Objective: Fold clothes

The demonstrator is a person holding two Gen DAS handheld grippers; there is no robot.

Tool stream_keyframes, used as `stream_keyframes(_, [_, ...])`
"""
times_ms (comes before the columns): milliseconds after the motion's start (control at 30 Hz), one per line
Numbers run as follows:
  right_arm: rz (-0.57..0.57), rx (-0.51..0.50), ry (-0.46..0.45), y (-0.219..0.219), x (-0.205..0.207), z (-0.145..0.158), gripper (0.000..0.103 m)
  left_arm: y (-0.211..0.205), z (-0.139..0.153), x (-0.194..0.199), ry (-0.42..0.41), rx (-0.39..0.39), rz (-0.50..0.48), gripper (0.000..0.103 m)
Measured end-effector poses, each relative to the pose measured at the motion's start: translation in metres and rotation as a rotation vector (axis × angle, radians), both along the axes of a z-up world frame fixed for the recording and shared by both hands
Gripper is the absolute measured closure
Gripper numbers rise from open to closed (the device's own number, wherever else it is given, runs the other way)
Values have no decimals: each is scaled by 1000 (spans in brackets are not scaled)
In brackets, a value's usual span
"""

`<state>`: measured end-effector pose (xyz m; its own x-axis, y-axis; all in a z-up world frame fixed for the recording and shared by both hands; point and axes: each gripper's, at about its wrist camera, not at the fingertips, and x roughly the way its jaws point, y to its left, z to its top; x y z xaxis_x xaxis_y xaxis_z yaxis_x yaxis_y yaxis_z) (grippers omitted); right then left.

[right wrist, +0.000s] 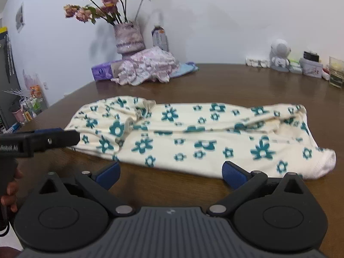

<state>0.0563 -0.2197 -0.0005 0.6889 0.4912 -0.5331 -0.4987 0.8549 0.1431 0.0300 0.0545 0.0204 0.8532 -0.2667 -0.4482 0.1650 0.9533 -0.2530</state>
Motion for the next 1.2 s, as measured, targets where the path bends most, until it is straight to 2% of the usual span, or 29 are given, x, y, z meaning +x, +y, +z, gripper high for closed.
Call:
stream_keyframes(100, [-14, 16, -30, -2, -6, 1, 0, -2, -3, -2, 4, 6, 1, 7])
stream_keyframes(333, [-15, 32, 8, -2, -5, -1, 0, 1, -7, -5, 5, -15, 7, 7])
stream_keyframes(667, [-25, 10, -25, 0, -13, -1, 0, 4, -8, -7, -2, -44, 19, 7])
stream_keyframes(900, [-22, 19, -21, -1, -12, -1, 0, 2, -7, -8, -8, -30, 26, 7])
stream_keyframes(1200, [-6, 18, -15, 0, -12, -1, 0, 19, 7, -14, -47, -30, 89, 7])
